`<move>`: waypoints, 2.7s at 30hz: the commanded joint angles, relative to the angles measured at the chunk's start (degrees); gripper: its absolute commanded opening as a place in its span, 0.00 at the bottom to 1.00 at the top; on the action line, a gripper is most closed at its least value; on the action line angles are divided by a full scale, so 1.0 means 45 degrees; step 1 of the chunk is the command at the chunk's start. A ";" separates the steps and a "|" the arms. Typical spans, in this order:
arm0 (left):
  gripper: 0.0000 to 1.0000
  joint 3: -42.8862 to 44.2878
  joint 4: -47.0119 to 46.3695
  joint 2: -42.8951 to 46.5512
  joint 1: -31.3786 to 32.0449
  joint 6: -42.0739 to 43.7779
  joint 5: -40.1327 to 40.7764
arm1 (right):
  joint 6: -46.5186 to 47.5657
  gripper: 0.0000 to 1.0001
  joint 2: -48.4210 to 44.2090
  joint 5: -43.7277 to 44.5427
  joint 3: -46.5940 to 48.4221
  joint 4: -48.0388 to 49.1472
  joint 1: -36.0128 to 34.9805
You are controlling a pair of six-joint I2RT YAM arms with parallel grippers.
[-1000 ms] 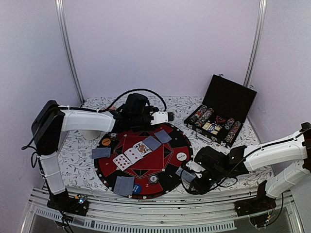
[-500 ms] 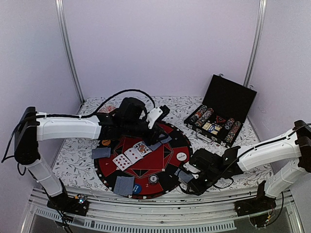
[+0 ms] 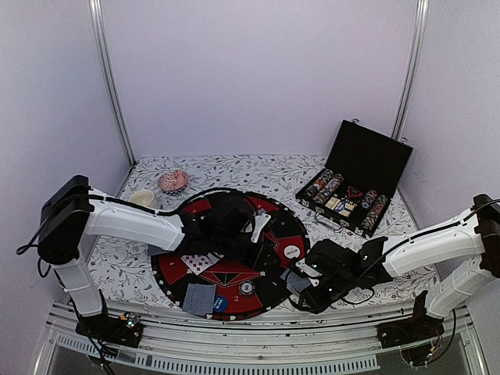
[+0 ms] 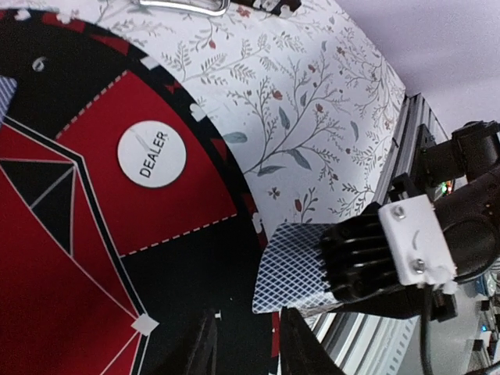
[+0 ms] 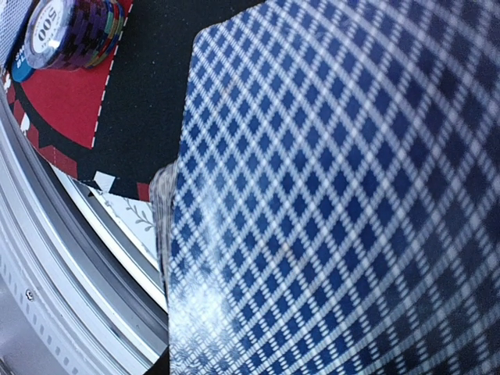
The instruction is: Distribute texas hold em gaming equipment
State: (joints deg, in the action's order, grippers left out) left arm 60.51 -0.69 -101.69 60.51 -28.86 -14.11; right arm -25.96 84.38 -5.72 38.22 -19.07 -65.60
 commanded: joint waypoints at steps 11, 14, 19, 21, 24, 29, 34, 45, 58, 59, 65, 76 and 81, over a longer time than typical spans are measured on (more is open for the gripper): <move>0.36 0.0711 -0.2170 -0.2180 0.0052 -0.1043 -0.2430 | 0.0135 0.39 0.0141 0.0190 -0.0369 0.0214 -0.0071; 0.36 0.0841 -0.2178 -0.2660 0.0040 -0.0966 -0.2626 | 0.0184 0.39 0.0145 0.0295 -0.0286 0.0209 -0.0072; 0.36 0.0889 -0.2421 -0.2927 0.0012 -0.0846 -0.2956 | 0.0386 0.43 0.0267 0.0541 -0.0046 0.0074 -0.0072; 0.35 0.0817 -0.2581 -0.2949 0.0027 -0.0815 -0.3118 | 0.0468 0.47 0.0338 0.0665 0.0066 0.0002 -0.0072; 0.32 0.0825 -0.2627 -0.3067 0.0037 -0.0790 -0.3337 | 0.0550 0.55 0.0416 0.0935 0.0225 -0.0050 -0.0088; 0.29 0.0830 -0.2535 -0.3257 0.0030 -0.0706 -0.3502 | 0.0592 0.61 0.0585 0.1232 0.0357 -0.0297 -0.0086; 0.27 0.0899 -0.2233 -0.3640 0.0043 -0.0625 -0.3626 | 0.0497 0.72 0.0588 0.1386 0.0363 -0.0555 -0.0085; 0.28 0.1040 -0.1976 -0.3580 0.0260 -0.0346 -0.3753 | 0.0659 0.95 0.0216 0.1844 0.0625 -0.1068 -0.0077; 0.32 0.1395 -0.1755 -0.3789 0.0677 -0.0054 -0.3974 | 0.0400 1.00 -0.1764 0.2102 0.0961 -0.1813 -0.0063; 0.32 0.1397 -0.1743 -0.3809 0.0682 -0.0061 -0.3999 | 0.0334 1.00 -0.1942 0.2219 0.1000 -0.1934 -0.0069; 0.32 0.1599 -0.1809 -0.4208 0.0898 -0.0132 -0.4481 | -0.0063 0.99 -0.2812 0.3129 0.1181 -0.2720 0.0251; 0.39 0.1377 -0.1149 -0.2788 0.0352 0.0425 -0.3145 | 0.0121 0.99 -0.4345 0.3491 0.1331 -0.2735 0.2145; 0.44 0.1946 -0.0247 -0.1317 -0.0328 0.1423 -0.2526 | 0.1268 0.99 -0.4904 0.3302 0.1817 -0.1740 0.4246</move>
State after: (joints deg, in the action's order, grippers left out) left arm 66.61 -5.10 -114.37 61.98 -27.00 -28.45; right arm -24.64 64.97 8.49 43.18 -31.24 -53.06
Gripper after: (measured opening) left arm 0.432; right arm 0.991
